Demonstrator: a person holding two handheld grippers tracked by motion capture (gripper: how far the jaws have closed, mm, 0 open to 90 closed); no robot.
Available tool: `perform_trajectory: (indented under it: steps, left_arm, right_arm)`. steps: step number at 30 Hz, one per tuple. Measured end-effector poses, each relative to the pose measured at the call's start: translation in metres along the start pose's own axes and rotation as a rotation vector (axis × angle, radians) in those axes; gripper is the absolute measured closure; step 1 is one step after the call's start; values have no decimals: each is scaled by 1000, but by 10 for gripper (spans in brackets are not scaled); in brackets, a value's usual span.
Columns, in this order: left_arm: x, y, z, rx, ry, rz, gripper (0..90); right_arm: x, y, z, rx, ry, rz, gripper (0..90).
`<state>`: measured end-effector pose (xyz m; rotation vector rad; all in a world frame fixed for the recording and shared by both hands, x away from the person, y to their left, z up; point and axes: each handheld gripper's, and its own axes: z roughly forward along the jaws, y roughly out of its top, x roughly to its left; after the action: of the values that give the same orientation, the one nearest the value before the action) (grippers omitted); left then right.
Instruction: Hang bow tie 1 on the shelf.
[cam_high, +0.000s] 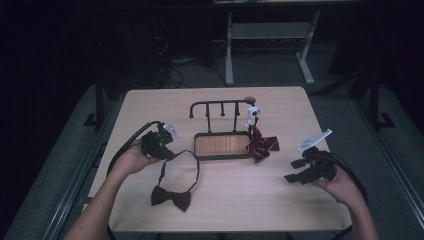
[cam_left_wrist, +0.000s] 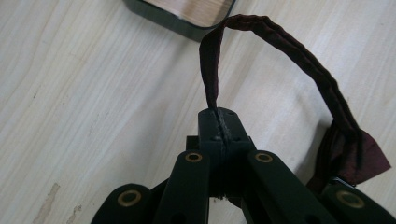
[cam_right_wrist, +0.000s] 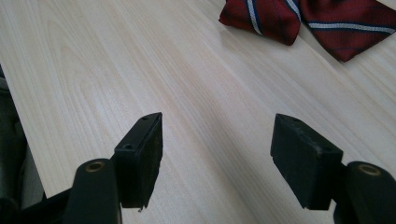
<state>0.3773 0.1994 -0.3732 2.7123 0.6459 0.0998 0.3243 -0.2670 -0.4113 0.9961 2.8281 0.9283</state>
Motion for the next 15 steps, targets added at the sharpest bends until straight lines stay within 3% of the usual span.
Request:
perform_trajectory:
  steps: [15]
  left_arm:
    - [-8, 5, -16, -21, -10, 32, 899]
  right_arm:
    - [0, 0, -2, 0, -9, -2, 327]
